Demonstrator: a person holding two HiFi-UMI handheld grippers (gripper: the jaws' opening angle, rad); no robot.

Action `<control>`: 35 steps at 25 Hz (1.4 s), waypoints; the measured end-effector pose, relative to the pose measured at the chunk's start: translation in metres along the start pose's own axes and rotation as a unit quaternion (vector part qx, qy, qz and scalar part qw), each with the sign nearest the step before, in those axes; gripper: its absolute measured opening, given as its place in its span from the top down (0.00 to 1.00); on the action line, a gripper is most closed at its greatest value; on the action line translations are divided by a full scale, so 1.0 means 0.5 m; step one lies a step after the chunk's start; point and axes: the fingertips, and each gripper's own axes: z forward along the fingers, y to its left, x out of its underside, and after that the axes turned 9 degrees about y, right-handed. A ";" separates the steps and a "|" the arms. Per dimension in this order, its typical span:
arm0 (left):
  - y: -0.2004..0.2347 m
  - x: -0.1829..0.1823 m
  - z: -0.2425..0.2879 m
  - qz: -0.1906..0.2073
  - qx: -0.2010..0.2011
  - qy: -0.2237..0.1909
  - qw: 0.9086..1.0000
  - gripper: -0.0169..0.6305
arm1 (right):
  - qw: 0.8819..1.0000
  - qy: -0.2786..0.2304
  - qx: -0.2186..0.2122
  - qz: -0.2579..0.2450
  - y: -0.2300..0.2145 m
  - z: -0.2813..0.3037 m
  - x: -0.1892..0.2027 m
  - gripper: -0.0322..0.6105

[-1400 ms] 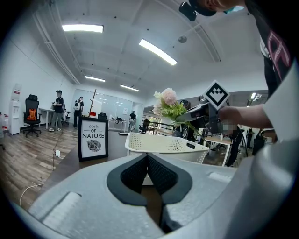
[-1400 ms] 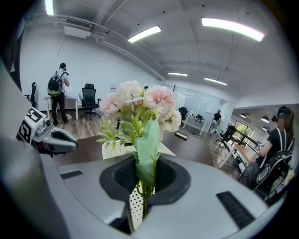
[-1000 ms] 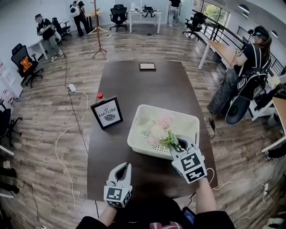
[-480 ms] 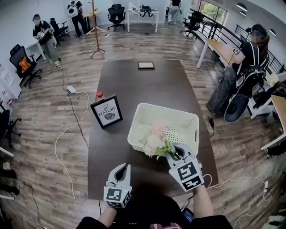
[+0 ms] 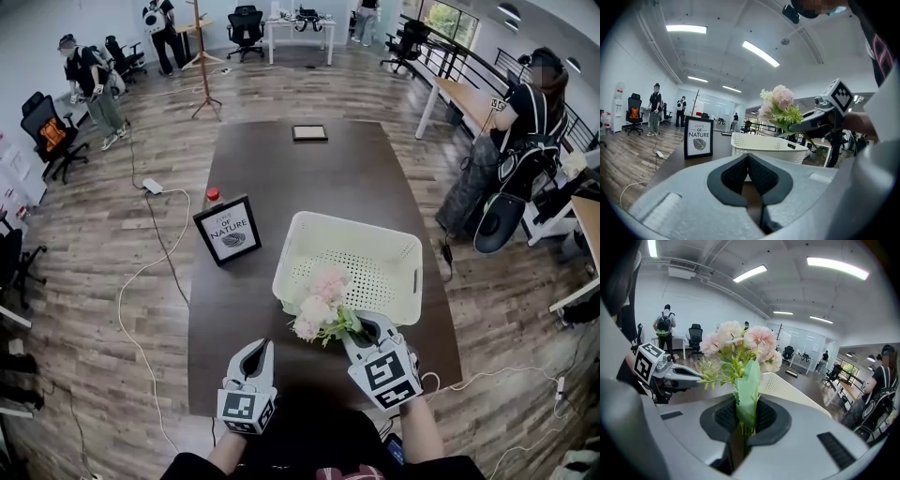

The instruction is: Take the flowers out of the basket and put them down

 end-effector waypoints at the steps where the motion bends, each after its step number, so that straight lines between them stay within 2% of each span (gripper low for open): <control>1: 0.000 0.001 -0.002 0.000 -0.001 0.000 1.000 0.96 | 1.000 0.001 -0.001 0.000 0.006 0.000 0.002 0.88; 9: 0.005 0.010 -0.005 -0.004 -0.005 0.001 1.000 0.96 | 1.000 0.024 -0.015 0.001 0.039 0.016 0.045 0.88; 22: 0.043 0.015 -0.019 -0.016 -0.025 0.004 1.000 0.96 | 0.998 0.045 -0.043 -0.009 0.104 0.041 0.070 0.88; 35: 0.055 0.017 -0.037 -0.022 -0.043 0.001 0.999 0.96 | 0.994 0.084 -0.063 -0.024 0.152 0.074 0.142 0.88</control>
